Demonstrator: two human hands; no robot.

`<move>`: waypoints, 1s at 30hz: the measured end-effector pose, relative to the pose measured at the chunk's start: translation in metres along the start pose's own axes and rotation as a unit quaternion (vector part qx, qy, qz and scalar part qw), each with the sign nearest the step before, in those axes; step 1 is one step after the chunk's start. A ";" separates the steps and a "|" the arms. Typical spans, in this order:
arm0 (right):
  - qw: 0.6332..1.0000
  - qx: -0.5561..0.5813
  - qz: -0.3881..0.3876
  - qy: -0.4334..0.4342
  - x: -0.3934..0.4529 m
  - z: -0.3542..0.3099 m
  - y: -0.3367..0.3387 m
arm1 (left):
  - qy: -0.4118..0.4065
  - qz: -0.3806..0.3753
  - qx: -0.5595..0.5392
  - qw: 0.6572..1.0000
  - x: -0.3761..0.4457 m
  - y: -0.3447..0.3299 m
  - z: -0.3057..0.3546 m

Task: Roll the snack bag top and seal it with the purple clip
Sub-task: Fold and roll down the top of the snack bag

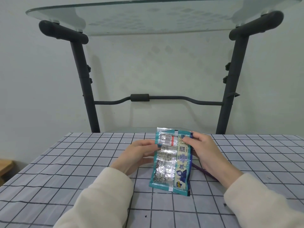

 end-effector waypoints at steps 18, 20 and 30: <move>0.990 -0.104 -0.019 -0.090 -0.005 0.007 -0.006 | -0.155 0.037 0.016 0.987 -0.001 0.001 0.029; 0.987 -0.150 -0.003 -0.057 -0.004 0.003 -0.004 | -0.155 0.042 0.007 0.987 -0.001 0.001 0.028; 0.950 -0.281 -0.054 0.123 -0.013 -0.029 -0.022 | -0.127 0.041 -0.037 0.990 0.001 0.004 0.021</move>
Point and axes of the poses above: each hand's wrist, its own x-axis towards the middle knuckle, its own y-axis out of the back of the hand, z = x × y, the point moved 9 cm from there along x, towards the middle knuckle, and after that the axes turned 6 degrees about -y, right-handed, at the moved point
